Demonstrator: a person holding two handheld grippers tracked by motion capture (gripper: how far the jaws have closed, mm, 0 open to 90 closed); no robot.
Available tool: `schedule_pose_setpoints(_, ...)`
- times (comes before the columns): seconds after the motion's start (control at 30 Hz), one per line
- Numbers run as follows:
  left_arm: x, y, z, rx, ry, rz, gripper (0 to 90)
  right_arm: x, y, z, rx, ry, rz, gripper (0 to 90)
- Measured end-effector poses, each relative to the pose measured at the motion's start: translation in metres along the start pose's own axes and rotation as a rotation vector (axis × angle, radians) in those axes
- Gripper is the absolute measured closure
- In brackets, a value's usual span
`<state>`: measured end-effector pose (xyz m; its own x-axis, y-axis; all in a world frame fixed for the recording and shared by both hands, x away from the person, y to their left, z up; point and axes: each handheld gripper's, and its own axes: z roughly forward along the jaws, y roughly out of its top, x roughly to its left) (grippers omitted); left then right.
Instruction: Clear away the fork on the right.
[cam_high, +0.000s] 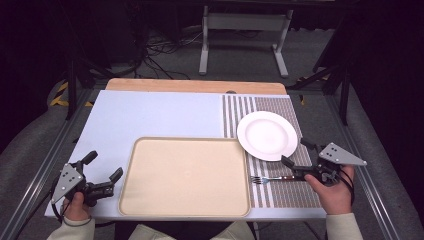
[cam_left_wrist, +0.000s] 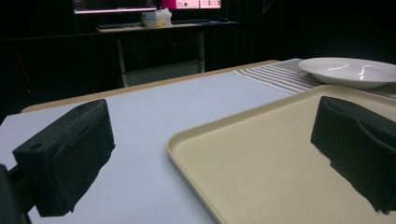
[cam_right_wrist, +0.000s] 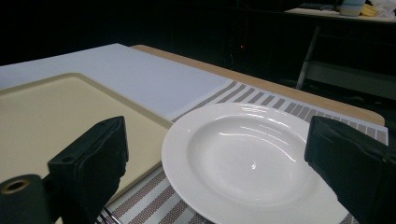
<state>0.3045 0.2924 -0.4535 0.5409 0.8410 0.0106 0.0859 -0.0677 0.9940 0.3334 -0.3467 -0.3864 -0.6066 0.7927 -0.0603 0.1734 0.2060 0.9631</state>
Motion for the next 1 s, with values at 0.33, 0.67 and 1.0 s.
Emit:
schedule_pose_setpoints(0.33, -0.001, 0.0, 0.0, 0.002, -0.003, 0.003, 0.0, -0.003, 0.019, 0.008, 0.145, 0.024, -0.105, 7.5)
schedule_pose_setpoints(0.67, -0.001, 0.0, 0.001, 0.003, -0.004, 0.005, 0.0, -0.003, 0.029, 0.021, 0.338, 0.087, -0.221, 7.4)
schedule_pose_setpoints(1.0, -0.001, 0.0, 0.0, 0.004, -0.006, 0.006, 0.0, 0.001, 0.033, 0.035, 0.526, 0.147, -0.336, 7.4)
